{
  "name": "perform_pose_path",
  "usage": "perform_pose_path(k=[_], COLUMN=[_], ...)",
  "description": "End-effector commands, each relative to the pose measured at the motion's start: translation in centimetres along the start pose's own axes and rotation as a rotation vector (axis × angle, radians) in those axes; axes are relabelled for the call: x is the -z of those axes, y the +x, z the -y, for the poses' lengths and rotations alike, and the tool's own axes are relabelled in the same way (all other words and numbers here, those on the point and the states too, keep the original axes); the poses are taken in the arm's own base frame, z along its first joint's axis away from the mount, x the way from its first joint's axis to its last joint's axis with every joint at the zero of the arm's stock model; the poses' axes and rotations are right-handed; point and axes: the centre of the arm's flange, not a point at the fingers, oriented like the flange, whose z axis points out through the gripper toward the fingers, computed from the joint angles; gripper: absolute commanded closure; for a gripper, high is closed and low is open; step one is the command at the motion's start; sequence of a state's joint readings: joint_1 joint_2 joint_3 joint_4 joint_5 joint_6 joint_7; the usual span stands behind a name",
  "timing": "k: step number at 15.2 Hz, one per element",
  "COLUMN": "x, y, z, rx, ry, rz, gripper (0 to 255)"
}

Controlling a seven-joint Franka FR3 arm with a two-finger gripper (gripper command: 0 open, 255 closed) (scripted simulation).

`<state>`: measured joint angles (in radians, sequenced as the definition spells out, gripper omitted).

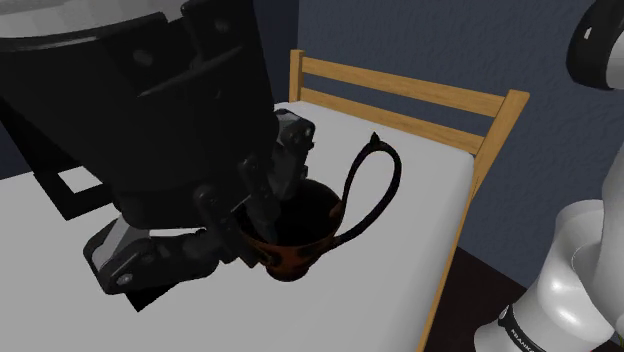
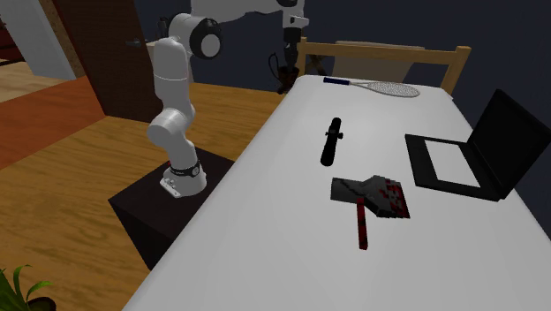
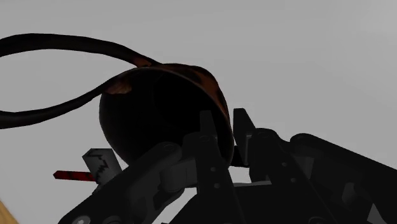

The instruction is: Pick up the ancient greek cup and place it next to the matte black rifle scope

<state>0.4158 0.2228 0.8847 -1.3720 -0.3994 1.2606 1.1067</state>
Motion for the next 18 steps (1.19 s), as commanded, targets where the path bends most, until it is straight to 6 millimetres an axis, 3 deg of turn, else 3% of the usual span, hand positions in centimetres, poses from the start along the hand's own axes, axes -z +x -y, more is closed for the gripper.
perform_pose_path(k=[1,18], x=[0.6,-7.9], y=[-0.5,-1.3], z=[2.1,4.9], rx=[-0.004,-0.004], ry=[-0.001,-0.001], rz=[0.000,0.000], gripper=[255,255])
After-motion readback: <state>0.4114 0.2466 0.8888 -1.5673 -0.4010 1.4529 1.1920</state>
